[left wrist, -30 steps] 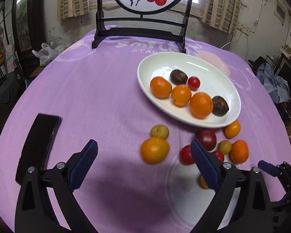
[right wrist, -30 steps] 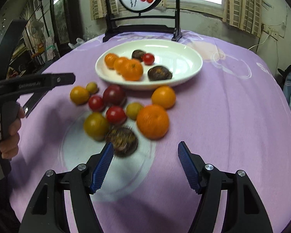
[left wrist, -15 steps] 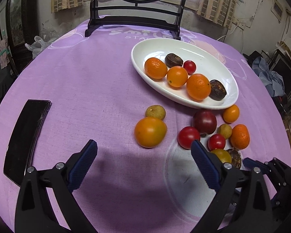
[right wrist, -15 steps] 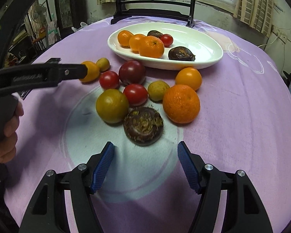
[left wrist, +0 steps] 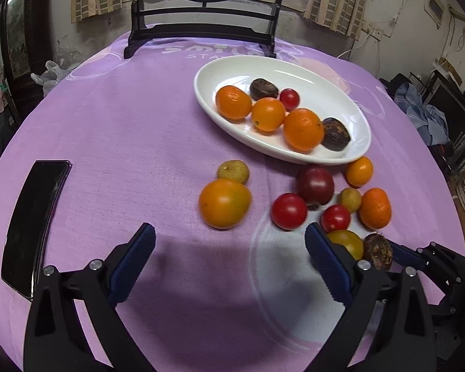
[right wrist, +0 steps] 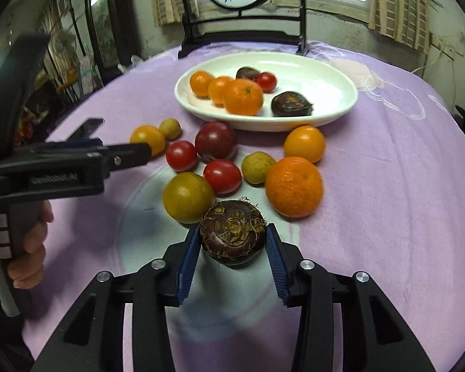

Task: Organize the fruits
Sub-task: 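Lift the mangosteen with the right gripper while the left grasps an olive-green fruit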

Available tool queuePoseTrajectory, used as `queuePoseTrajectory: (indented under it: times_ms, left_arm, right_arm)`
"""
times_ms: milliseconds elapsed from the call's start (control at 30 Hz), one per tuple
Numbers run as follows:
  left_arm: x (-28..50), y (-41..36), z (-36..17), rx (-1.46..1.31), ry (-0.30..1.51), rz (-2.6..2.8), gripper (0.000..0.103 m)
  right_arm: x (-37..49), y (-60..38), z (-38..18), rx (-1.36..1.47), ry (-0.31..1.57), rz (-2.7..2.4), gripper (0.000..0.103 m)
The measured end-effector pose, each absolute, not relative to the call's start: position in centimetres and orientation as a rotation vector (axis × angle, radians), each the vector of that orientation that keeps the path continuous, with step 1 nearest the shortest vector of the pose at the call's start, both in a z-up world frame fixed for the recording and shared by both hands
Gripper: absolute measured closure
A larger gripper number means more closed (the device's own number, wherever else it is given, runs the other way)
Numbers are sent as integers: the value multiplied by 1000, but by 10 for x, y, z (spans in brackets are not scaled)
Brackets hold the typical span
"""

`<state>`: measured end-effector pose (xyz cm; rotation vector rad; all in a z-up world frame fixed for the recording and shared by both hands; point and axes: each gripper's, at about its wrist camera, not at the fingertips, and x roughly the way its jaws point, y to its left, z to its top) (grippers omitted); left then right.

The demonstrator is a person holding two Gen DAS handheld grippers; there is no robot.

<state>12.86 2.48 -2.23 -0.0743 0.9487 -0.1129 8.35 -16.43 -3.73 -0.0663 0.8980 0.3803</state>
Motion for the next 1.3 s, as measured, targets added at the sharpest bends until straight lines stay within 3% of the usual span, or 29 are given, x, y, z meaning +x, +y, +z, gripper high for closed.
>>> queuePoseTrajectory:
  times_ms: [667, 1067, 1100, 1133, 1300]
  left_arm:
    - [100, -71, -29, 145, 974, -245, 7]
    - [101, -76, -45, 162, 1006, -263, 8]
    - [103, -77, -48, 171, 1002, -262, 10]
    - [105, -78, -50, 186, 1003, -257, 21]
    - [99, -83, -50, 196, 996, -327, 52]
  right_arm:
    - [72, -237, -31, 83, 826, 283, 60]
    - [71, -241, -32, 85, 829, 267, 60]
    - [71, -241, -33, 84, 831, 266, 60]
    - [72, -241, -33, 84, 834, 266, 60]
    - [72, -241, -35, 86, 835, 263, 60]
